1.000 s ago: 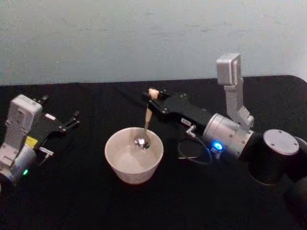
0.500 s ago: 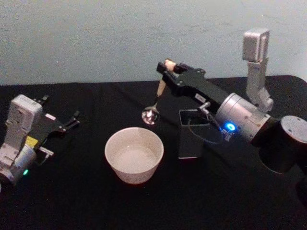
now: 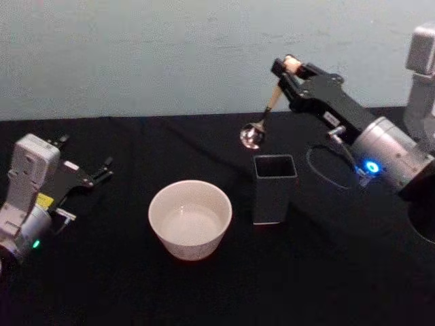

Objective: Pick up the stirring spoon with one hand, stir inside the cup, then place it back in its original position.

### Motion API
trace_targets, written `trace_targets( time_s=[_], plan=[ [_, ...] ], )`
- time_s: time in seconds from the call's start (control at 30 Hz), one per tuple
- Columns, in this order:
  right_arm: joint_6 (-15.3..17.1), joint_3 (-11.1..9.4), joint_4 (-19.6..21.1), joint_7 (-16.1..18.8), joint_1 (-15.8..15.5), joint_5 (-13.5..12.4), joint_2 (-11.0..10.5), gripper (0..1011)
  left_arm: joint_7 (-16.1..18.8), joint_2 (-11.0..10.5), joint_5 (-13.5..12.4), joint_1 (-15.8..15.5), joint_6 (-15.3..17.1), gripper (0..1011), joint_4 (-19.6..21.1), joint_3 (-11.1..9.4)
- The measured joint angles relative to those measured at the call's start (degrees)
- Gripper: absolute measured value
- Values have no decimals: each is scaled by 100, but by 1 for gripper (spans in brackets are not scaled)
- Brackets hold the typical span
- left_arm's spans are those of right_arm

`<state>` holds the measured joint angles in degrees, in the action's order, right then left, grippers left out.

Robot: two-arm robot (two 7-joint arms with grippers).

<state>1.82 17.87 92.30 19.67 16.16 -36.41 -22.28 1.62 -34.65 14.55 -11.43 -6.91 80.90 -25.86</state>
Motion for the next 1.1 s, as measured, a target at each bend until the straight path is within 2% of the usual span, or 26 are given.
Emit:
trace_targets(
  time_s=[0.2, 0.5, 0.73, 1.1],
  plan=[
    [24, -125, 138, -26, -172, -6, -156, 212, 0, 0, 0, 0, 0, 1001, 0, 0],
    [115, -145, 139, -12, -336, 0, -267, 212, 0, 0, 0, 0, 0, 1002, 0, 0],
    [183, -74, 61, 24, -413, 49, -296, 212, 0, 0, 0, 0, 0, 1001, 0, 0],
    [279, 39, -293, 16, -439, 200, -264, 212, 0, 0, 0, 0, 0, 1001, 0, 0]
  ],
)
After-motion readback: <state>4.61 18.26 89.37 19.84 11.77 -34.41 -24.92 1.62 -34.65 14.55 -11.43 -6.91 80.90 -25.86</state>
